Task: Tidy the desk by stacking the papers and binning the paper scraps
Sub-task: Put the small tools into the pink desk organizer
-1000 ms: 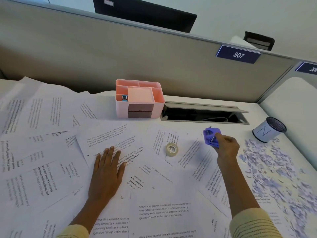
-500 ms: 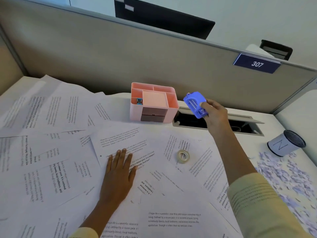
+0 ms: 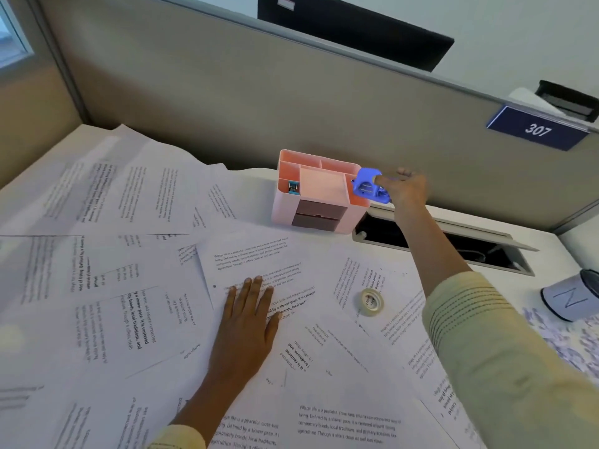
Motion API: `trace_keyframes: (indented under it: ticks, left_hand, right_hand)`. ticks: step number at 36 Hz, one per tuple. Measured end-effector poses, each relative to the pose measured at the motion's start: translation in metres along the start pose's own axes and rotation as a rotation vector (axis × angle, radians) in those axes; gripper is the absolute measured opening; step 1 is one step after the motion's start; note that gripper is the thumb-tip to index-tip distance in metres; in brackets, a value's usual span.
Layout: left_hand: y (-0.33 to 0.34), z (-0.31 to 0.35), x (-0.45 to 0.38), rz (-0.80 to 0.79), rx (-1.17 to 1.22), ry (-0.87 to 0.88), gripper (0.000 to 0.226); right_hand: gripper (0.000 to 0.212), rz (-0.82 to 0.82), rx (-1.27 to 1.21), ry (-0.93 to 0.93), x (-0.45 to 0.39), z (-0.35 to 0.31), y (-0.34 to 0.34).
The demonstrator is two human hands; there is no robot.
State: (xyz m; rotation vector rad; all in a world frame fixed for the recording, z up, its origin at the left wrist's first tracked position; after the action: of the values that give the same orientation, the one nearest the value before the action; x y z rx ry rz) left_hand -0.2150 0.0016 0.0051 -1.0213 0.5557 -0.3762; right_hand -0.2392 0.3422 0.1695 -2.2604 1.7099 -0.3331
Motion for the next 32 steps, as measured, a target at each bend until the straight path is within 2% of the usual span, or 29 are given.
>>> trace_keyframes:
  ticks: [5,10,17,21,30,32]
  left_hand:
    - [0.002,-0.001,0.0,-0.007,-0.008,-0.008,0.06]
    - [0.002,-0.001,0.0,0.014,-0.019,-0.003,0.058]
    - [0.001,0.0,-0.001,0.019,-0.041,-0.003,0.057]
    - [0.0,0.0,-0.001,0.026,-0.053,-0.005,0.058]
    - [-0.002,0.001,-0.001,0.037,-0.057,0.002,0.057]
    - [-0.002,0.001,-0.001,0.035,-0.047,-0.003,0.057]
  right_hand:
    - [0.057,0.036,0.11,-0.024,-0.004,0.002,0.01]
    - [0.031,0.056,0.164,-0.011,-0.01,0.001,0.012]
    - [0.037,0.015,0.307,0.011,-0.012,0.004,0.017]
    - [0.051,-0.011,0.365,0.002,-0.014,0.009,0.024]
    - [0.031,-0.01,0.55,-0.091,-0.014,-0.001,0.031]
    - [0.033,0.015,0.572,-0.1,-0.01,-0.003,0.029]
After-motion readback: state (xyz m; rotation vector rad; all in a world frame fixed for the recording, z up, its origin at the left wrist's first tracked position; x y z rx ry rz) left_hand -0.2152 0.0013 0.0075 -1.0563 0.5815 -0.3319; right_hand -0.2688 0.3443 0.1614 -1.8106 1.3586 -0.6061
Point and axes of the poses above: each hand's wrist, its own x-axis away from the middle knuckle, its own y-axis out of the palm, z = x × y, the point moved 10 cm from there along -x, towards the middle knuckle, and after that the axes turned 12 degrees about z, right-handed, at the moved point
